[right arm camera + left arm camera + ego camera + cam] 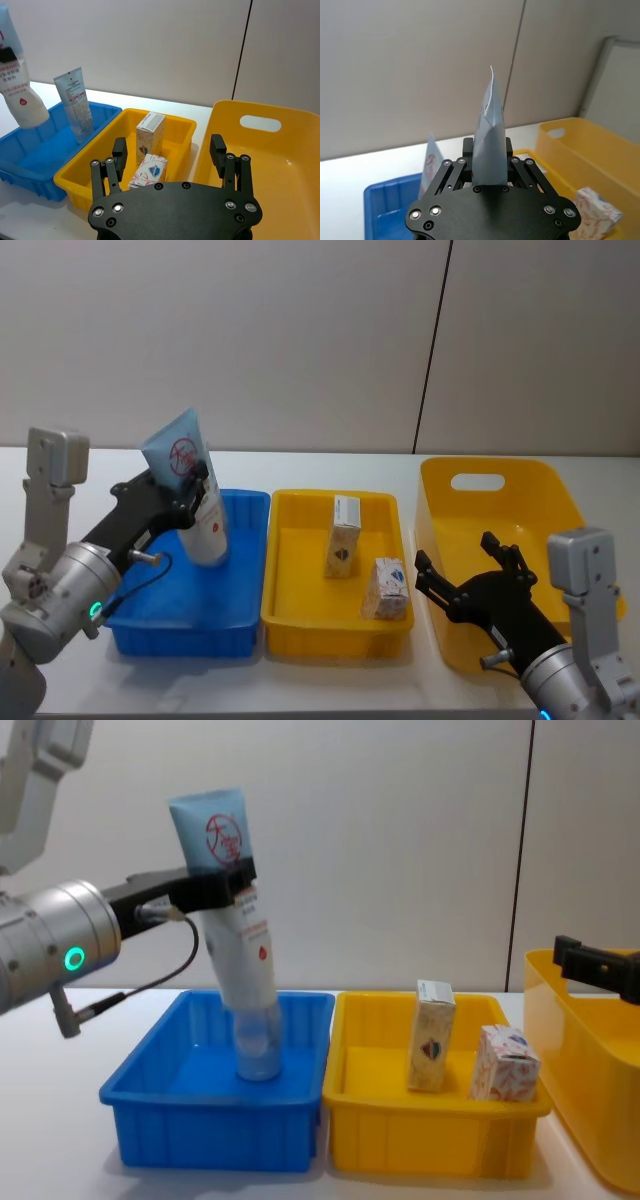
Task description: Bimanual collaborative sorting of washing and personal care products
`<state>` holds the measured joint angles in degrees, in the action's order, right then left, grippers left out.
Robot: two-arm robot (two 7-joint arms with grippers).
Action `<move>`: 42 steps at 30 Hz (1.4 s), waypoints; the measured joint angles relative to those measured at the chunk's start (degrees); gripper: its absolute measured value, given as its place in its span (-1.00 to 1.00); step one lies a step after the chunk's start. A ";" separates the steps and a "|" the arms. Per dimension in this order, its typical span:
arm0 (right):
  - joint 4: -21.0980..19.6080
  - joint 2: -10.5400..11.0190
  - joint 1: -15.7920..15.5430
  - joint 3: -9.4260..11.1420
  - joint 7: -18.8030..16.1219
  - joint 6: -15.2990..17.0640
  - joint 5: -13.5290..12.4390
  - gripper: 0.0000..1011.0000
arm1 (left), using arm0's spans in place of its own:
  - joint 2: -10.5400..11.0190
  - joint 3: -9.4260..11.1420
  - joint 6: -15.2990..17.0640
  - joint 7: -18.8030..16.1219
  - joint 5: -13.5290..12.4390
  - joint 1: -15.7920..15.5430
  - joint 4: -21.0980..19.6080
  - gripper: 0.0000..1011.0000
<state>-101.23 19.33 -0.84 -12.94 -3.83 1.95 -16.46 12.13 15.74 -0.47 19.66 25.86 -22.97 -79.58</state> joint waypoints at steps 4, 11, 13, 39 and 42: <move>0.00 0.00 0.00 0.00 0.00 0.00 0.00 0.98 | 0.34 -0.01 -0.21 2.41 1.54 -0.27 -0.52 -0.44; 0.00 0.00 0.00 0.00 0.00 0.00 0.00 0.99 | 1.12 0.83 -0.15 7.52 4.36 -1.06 -0.74 -0.44; 0.00 0.00 0.00 0.00 0.00 0.00 0.00 0.98 | 1.23 1.05 -0.03 8.47 4.87 -1.17 -0.74 -0.44; -4.91 1.42 2.27 -2.06 -8.44 8.77 -5.90 0.99 | 2.06 2.76 0.87 14.27 7.90 -1.99 -0.46 -0.44; -5.30 1.44 3.73 -3.42 -10.06 10.64 -6.72 0.98 | 2.08 2.81 0.90 14.44 8.01 -2.01 -0.44 -0.44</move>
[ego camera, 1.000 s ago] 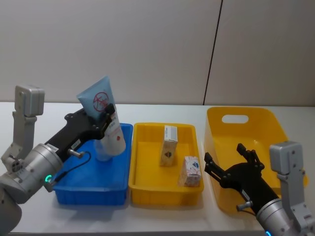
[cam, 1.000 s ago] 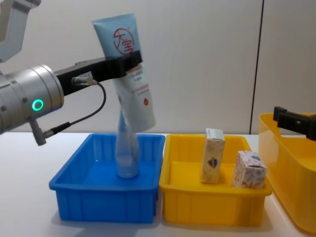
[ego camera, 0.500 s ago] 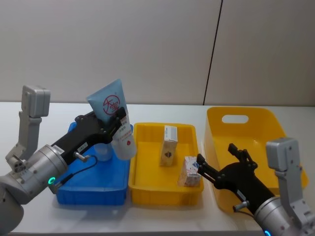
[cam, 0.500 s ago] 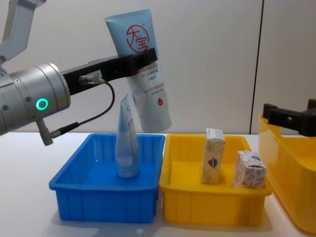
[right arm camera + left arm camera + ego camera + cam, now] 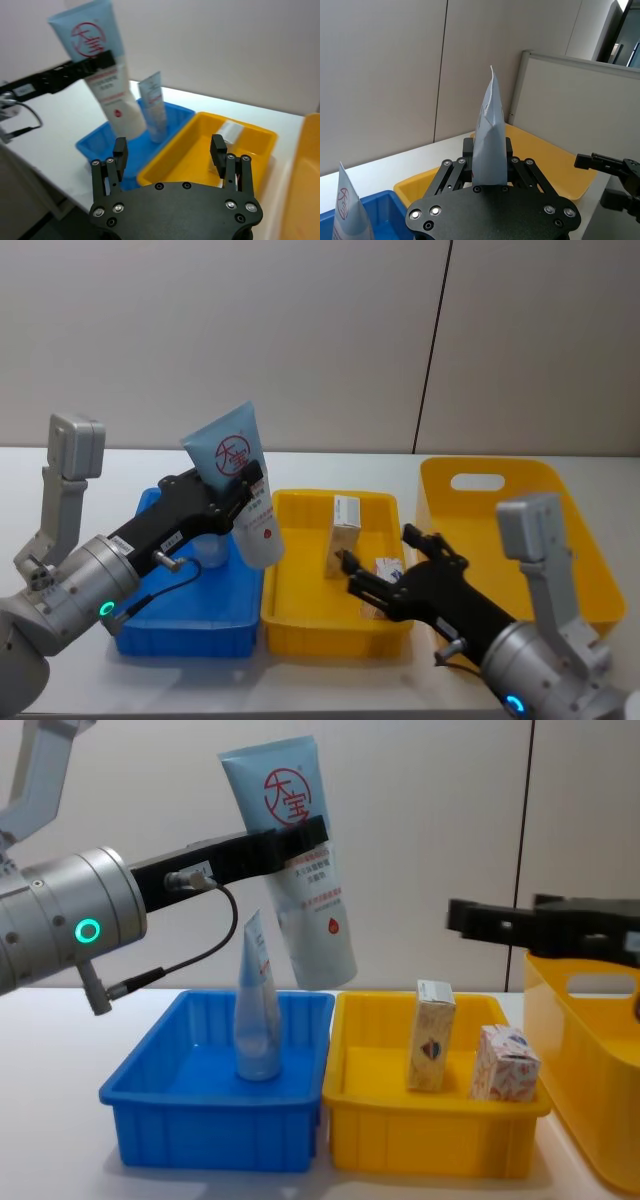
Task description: Bimanual collaborative sorting of washing and personal care products
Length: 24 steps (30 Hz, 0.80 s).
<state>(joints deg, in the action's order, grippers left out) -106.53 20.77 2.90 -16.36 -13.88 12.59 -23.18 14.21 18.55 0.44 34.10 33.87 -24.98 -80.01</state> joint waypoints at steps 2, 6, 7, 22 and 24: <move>-0.01 -0.02 0.76 -0.78 -0.59 0.61 -0.16 0.98 | 0.01 0.04 0.01 0.10 0.07 -0.01 0.01 -0.44; 0.39 -0.19 2.68 -2.62 -1.90 1.85 -0.26 0.98 | 0.03 0.07 0.03 0.25 0.15 -0.04 0.02 -0.44; 0.72 -0.33 3.43 -3.37 -2.34 2.18 -0.19 0.98 | 0.03 0.07 0.03 0.27 0.16 -0.04 0.02 -0.44; 6.73 -3.32 9.94 -9.57 -1.54 0.75 5.32 0.98 | 0.08 0.17 0.10 0.53 0.28 -0.09 0.02 -0.44; 7.99 -4.01 10.80 -10.34 -0.78 0.12 6.62 0.98 | 0.08 0.17 0.10 0.53 0.29 -0.09 0.02 -0.44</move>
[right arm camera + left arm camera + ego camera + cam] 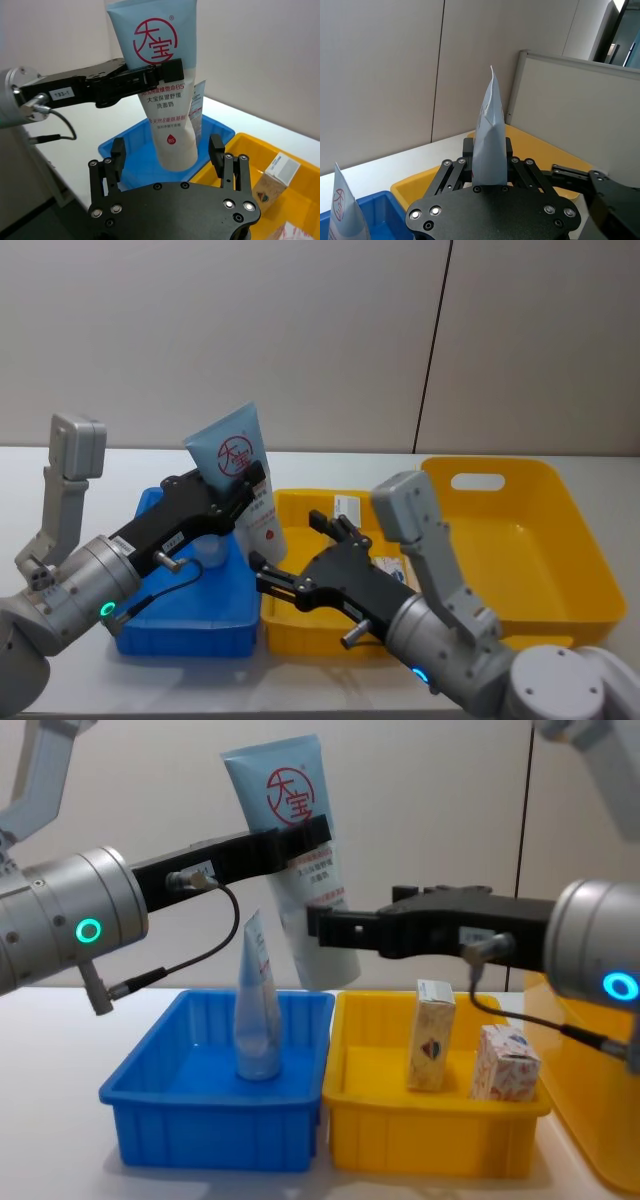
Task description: Bimanual collaborative sorting of washing and personal care products
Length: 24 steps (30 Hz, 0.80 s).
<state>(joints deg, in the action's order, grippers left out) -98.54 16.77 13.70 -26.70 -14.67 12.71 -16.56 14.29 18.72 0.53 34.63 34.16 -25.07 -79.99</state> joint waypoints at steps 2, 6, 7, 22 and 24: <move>0.81 -0.46 0.59 -0.44 0.50 -0.46 0.88 0.98 | 0.00 0.00 0.00 0.01 0.01 0.00 0.00 -0.44; 3.49 -1.98 2.33 -1.86 1.98 -1.78 3.48 0.98 | -0.01 0.00 0.00 0.04 0.04 0.00 -0.01 -0.44; 3.93 -2.22 2.59 -2.05 2.25 -1.98 3.82 0.98 | -0.01 0.00 0.00 0.04 0.04 0.00 -0.01 -0.44; 11.96 -6.79 7.32 -4.61 4.90 -4.27 8.70 0.94 | -0.01 0.00 -0.01 0.09 0.05 0.00 -0.01 -0.44; 12.72 -7.19 7.72 -4.79 5.08 -4.46 9.12 0.88 | 0.00 -0.01 -0.01 0.09 0.05 0.00 -0.01 -0.44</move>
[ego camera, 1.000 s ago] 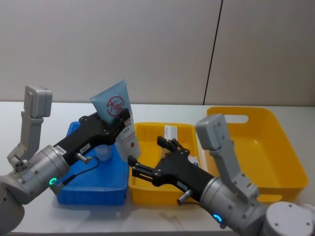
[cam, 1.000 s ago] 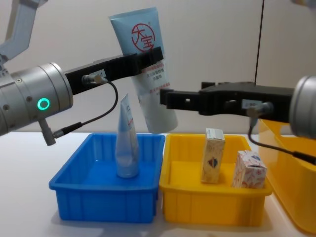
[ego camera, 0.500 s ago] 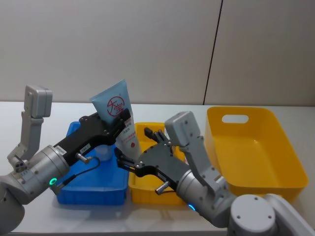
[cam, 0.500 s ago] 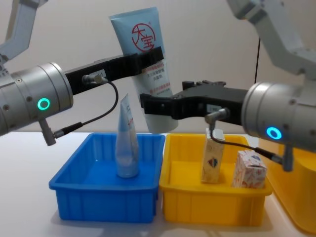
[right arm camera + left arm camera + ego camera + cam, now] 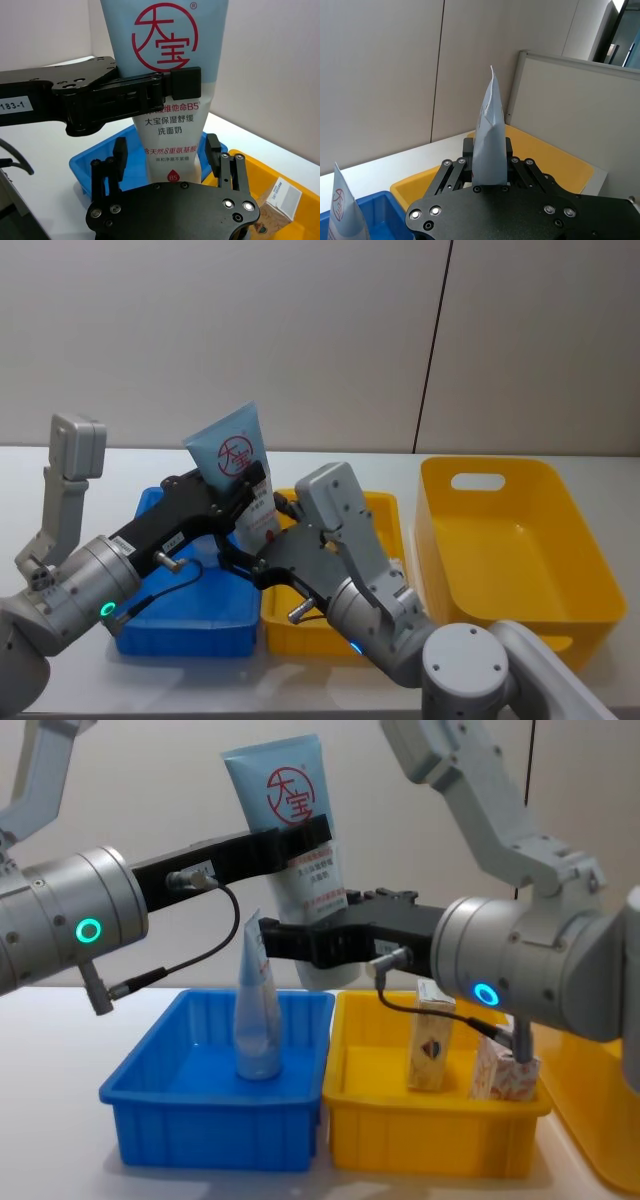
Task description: Bimanual collaborative sorting of washing and personal care products
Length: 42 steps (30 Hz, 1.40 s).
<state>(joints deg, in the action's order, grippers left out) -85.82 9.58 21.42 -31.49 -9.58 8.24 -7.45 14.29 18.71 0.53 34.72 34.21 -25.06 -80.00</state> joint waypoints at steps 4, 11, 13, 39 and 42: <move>0.93 -0.53 0.54 -0.25 0.26 -0.24 0.50 0.74 | 0.00 0.00 0.00 -0.01 -0.01 0.00 0.00 -0.44; 2.06 -1.17 1.18 -0.55 0.54 -0.57 1.08 0.27 | 0.00 0.00 -0.01 -0.01 -0.01 0.00 0.00 -0.44; 2.34 -1.33 1.32 -0.64 0.60 -0.65 1.23 0.13 | 0.00 0.00 0.00 -0.02 -0.01 0.00 0.00 -0.44; 2.79 -2.11 1.37 0.05 1.70 -0.31 1.81 -0.49 | -0.01 0.02 -0.01 0.02 -0.01 0.00 0.00 0.33; 2.63 -2.22 1.24 0.55 2.40 -0.05 1.96 -0.54 | 0.00 0.00 -0.01 0.02 -0.01 0.00 0.00 0.52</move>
<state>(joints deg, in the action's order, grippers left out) -83.19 7.36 22.66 -30.94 -7.18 8.20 -5.49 14.29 18.71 0.52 34.74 34.20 -25.06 -80.00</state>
